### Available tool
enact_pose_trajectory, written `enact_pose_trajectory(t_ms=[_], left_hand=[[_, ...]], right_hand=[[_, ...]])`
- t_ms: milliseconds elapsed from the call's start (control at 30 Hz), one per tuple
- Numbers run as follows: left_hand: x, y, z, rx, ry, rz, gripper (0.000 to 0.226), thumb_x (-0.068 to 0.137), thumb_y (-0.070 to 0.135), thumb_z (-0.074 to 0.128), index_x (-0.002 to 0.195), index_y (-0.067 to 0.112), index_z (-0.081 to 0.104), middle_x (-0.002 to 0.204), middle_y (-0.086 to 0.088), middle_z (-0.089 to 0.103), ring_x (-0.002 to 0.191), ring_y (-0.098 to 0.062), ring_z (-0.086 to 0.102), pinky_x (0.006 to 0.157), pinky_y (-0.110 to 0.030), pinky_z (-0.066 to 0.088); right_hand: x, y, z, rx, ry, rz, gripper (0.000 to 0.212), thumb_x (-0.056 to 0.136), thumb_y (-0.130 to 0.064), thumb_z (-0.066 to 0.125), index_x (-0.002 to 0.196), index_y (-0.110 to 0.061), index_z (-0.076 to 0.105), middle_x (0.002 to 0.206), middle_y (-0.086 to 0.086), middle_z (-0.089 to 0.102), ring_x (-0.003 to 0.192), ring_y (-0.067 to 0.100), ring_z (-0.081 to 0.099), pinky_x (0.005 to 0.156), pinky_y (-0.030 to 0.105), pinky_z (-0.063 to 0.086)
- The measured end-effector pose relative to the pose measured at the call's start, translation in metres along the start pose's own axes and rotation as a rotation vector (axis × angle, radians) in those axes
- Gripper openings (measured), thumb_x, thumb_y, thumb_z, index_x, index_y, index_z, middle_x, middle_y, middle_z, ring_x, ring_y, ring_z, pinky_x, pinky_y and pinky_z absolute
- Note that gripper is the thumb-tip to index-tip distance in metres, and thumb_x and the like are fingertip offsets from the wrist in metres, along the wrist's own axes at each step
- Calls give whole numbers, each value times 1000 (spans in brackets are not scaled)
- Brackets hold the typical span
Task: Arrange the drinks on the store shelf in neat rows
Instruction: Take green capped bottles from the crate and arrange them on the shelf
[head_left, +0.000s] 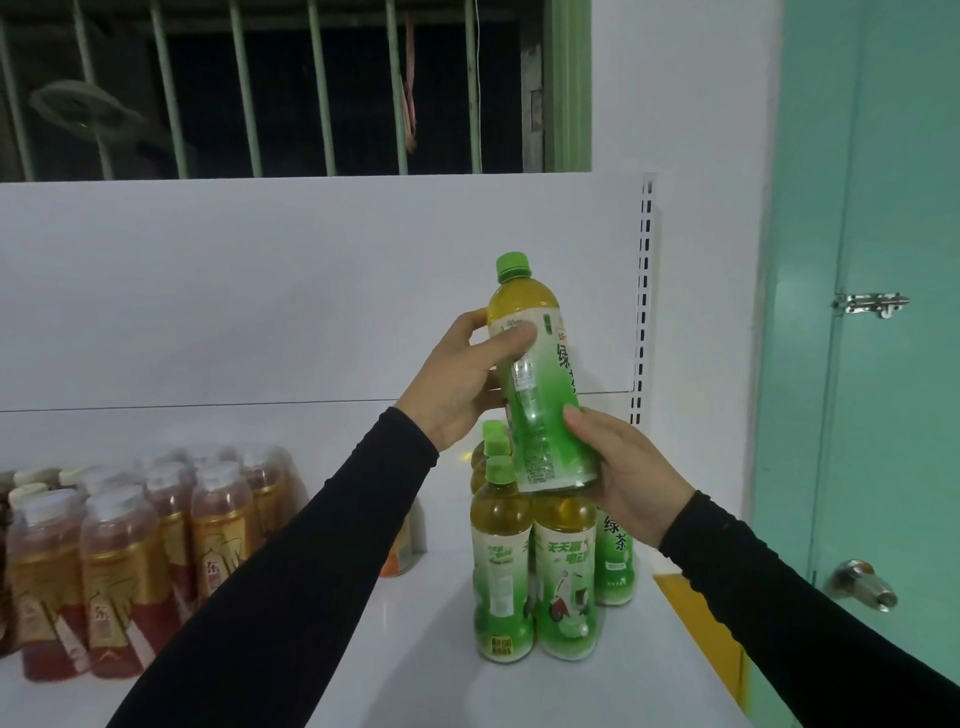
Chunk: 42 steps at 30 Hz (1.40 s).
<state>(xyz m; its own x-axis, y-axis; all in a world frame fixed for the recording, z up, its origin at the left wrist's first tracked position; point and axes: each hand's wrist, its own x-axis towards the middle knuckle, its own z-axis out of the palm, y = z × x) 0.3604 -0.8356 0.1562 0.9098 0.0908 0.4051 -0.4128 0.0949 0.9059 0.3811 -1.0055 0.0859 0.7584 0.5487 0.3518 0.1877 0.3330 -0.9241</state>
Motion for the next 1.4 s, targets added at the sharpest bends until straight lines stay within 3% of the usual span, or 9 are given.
enact_pose_trajectory(t_ms=[300,467,633,767,900,1067,1200,1300,1400], left_hand=[[3,-10,10,26,201,83,58,83,24,81,129,20,46,106,-12,73,78,-20,75,65,-35,61],[3,-7,6,35,145,62,49,89,33,73,130,19,49,104,-8,72,80,-19,73,70,-35,59],[1,-7,2,-47,64,-43,47,93,27,69,134,15,50,101,-10,70,80,-25,71,70,-41,61],[1,-11,4,-45,116,-13,50,89,26,74,133,17,50,101,-10,73,78,-25,73,63,-37,59],[2,-11,11,35,171,92,55,85,24,79,130,25,46,106,-12,73,82,-23,75,65,-37,61],[3,-7,11,67,174,101,53,87,33,76,131,19,49,110,-10,71,86,-20,75,67,-32,60],[0,-4,7,-24,87,-5,49,93,35,69,133,13,52,103,-6,71,81,-19,73,68,-35,59],[-2,-5,8,-62,103,-15,48,92,28,70,131,8,52,99,-7,70,76,-19,73,64,-35,59],[-3,-8,9,-34,154,5,51,88,28,75,130,12,50,100,-9,71,72,-19,74,59,-33,58]], right_hand=[[3,1,6,-595,290,-199,51,70,-58,73,114,-32,65,105,-18,70,95,-6,65,78,14,52],[3,-1,-2,-155,138,-96,47,75,-36,70,114,-10,69,106,8,75,95,20,71,81,34,58],[3,2,-7,20,69,55,56,79,-39,62,119,0,66,115,22,69,106,35,66,96,50,51],[0,5,-4,-237,103,-25,50,79,-51,62,113,-15,69,107,5,75,103,23,70,95,46,54],[2,4,2,-617,306,-164,45,72,-63,69,106,-34,68,99,-13,74,93,1,68,87,31,57],[1,-1,2,-251,244,-136,50,75,-42,72,115,-12,70,101,2,76,95,18,72,83,37,59],[-1,-5,0,34,92,14,37,80,-38,62,99,-9,75,103,15,74,89,24,73,73,36,61],[0,1,-1,51,60,56,45,82,-40,58,110,-7,70,109,16,73,94,25,72,75,38,60],[-1,5,-2,-219,124,-33,50,80,-50,62,117,-17,68,106,1,75,99,16,71,83,34,58]])
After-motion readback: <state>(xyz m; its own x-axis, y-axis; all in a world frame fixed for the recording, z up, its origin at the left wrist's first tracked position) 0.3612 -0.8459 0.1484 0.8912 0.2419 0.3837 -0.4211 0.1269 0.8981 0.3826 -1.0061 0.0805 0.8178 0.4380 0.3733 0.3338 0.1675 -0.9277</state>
